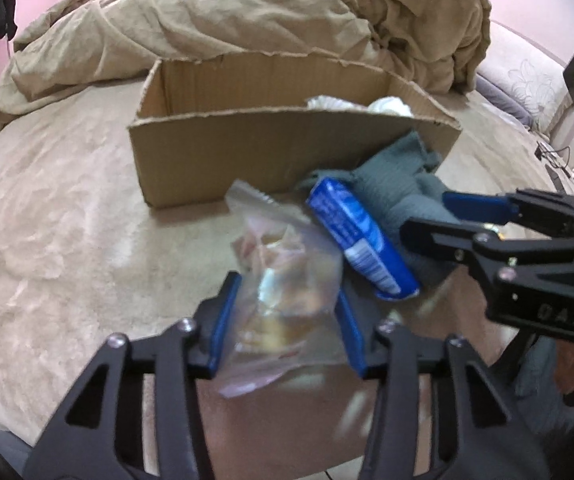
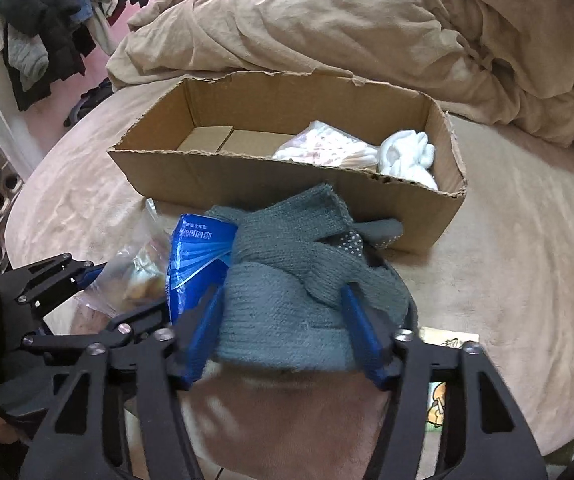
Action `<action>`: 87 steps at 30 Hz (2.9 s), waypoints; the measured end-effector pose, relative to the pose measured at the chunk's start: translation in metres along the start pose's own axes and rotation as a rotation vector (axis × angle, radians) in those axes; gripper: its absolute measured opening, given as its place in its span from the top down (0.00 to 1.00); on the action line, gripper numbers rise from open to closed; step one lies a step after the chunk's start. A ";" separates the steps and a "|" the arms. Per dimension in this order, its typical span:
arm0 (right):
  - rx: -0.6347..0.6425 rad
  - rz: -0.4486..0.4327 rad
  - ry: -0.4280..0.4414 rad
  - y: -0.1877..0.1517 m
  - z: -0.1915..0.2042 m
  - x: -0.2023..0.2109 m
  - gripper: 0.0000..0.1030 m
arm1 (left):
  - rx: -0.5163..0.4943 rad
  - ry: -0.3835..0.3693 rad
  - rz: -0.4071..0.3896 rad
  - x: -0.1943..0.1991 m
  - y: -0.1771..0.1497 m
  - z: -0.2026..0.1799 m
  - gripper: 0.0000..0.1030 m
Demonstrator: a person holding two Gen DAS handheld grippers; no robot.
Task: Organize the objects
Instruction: 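Grasp the clear bag with left tool while right tool grasps grey gloves, then lower clear bag and gloves into the box and open both tools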
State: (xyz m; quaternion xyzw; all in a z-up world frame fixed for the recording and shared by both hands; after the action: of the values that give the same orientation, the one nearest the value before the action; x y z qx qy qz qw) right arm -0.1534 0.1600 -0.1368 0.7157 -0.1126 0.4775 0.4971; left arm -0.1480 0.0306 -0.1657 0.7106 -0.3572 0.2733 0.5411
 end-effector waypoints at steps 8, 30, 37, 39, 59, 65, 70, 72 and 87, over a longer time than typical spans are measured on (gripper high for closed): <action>0.019 -0.034 0.033 0.003 0.002 0.016 0.87 | 0.039 -0.013 -0.017 0.021 0.001 0.001 0.57; 0.017 -0.162 0.014 0.038 -0.006 0.108 0.91 | 0.081 -0.043 -0.200 0.139 0.038 0.009 0.57; 0.046 -0.201 0.001 0.074 0.000 0.104 0.91 | 0.109 -0.043 -0.222 0.147 0.059 0.031 0.57; 0.061 -0.211 0.001 0.088 0.006 0.096 0.91 | 0.127 -0.044 -0.222 0.146 0.065 0.042 0.57; 0.085 -0.098 0.097 0.135 0.044 -0.065 0.89 | 0.219 -0.003 -0.203 0.089 0.100 0.099 0.57; 0.107 -0.106 0.081 0.127 0.044 -0.055 0.66 | 0.230 -0.003 -0.182 0.071 0.106 0.095 0.57; 0.083 -0.137 0.049 0.119 0.024 -0.026 0.54 | 0.219 -0.007 -0.176 0.065 0.111 0.077 0.57; 0.078 -0.148 0.035 0.115 0.016 -0.017 0.52 | 0.214 -0.011 -0.167 0.060 0.114 0.066 0.57; -0.070 -0.281 0.001 0.080 -0.066 0.038 0.50 | 0.202 -0.011 -0.058 -0.019 0.145 -0.001 0.56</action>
State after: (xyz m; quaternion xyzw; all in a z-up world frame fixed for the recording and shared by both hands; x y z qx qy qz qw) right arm -0.2222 0.1875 -0.0551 0.7063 -0.0275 0.3992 0.5840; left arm -0.2754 0.0120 -0.0970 0.7732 -0.3099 0.2881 0.4724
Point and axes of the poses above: each gripper's, at about its wrist camera, not at the fingertips, and x roughly against the way its jaws point, z to its left, y to its top, the point moved 3 cm from there along -x, roughly the way its jaws point, and after that the axes turned 14 degrees about x, right-handed, at the moved point
